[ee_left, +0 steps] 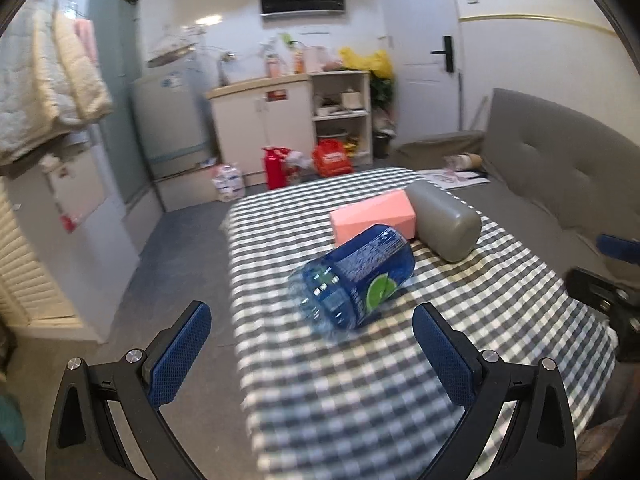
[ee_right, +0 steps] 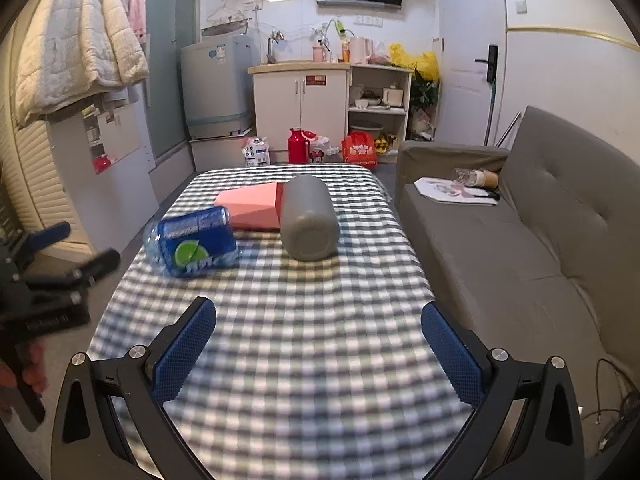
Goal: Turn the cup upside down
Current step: 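Close the left tool around the middle of the lying blue water bottle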
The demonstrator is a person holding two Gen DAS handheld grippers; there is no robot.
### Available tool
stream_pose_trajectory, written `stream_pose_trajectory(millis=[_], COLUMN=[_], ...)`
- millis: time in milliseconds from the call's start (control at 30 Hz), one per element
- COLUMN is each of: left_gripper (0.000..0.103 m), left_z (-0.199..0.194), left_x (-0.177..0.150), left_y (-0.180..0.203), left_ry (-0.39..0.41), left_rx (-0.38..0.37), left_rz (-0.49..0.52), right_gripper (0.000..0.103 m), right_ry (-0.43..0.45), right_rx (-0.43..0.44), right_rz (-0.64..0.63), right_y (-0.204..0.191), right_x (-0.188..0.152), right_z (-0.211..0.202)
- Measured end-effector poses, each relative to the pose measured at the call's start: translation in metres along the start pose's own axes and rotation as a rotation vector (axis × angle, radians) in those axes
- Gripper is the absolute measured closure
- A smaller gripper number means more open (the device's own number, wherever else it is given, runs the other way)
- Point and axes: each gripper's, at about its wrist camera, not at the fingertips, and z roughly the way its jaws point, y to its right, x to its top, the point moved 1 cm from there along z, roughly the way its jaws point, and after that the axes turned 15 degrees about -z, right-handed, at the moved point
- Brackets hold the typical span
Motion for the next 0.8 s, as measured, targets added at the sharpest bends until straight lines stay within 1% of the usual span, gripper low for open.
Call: stream_pose_trajectory(millis=[100, 200, 267, 367, 433, 500, 567, 600, 667, 733, 800], left_gripper=[0.000, 0.000, 0.000, 0.000, 0.000, 0.000, 0.000, 0.000, 0.000, 0.001, 0.003], left_z=[0.027, 0.055, 0.068, 0.083, 0.091, 0.100, 0.106, 0.108, 0.118, 0.121, 0.120], left_x=[0.002, 0.004, 0.005, 0.007, 0.010, 0.015, 0.017, 0.016, 0.014, 0.010, 0.007], left_y=[0.001, 0.003, 0.003, 0.008, 0.010, 0.010, 0.016, 0.020, 0.029, 0.034, 0.036], left_ry=[-0.053, -0.093, -0.124, -0.121, -0.110, -0.120, -0.125, -0.135, -0.192, -0.194, -0.207], left_rx=[-0.078, -0.076, -0.108, -0.125, -0.138, -0.177, -0.197, -0.204, -0.208, -0.172, -0.160], left_rz=[0.054, 0.133, 0.164, 0.242, 0.273, 0.290, 0.331, 0.355, 0.410, 0.437, 0.438], right_gripper=[0.000, 0.000, 0.000, 0.000, 0.000, 0.000, 0.000, 0.000, 0.000, 0.000, 0.000], right_ry=[-0.016, -0.017, -0.023, -0.037, -0.052, -0.049, -0.057, -0.069, -0.080, -0.072, -0.057], right_rx=[0.020, 0.011, 0.022, 0.061, 0.057, 0.057, 0.059, 0.062, 0.072, 0.083, 0.077], right_rz=[0.019, 0.013, 0.020, 0.044, 0.048, 0.056, 0.058, 0.060, 0.073, 0.080, 0.071], right_y=[-0.003, -0.007, -0.008, -0.009, -0.007, -0.004, -0.003, -0.003, -0.002, -0.001, -0.001], right_x=[0.014, 0.021, 0.019, 0.010, 0.009, 0.007, 0.006, 0.005, 0.004, 0.006, 0.007], right_z=[0.031, 0.054, 0.064, 0.075, 0.080, 0.082, 0.084, 0.086, 0.085, 0.081, 0.075])
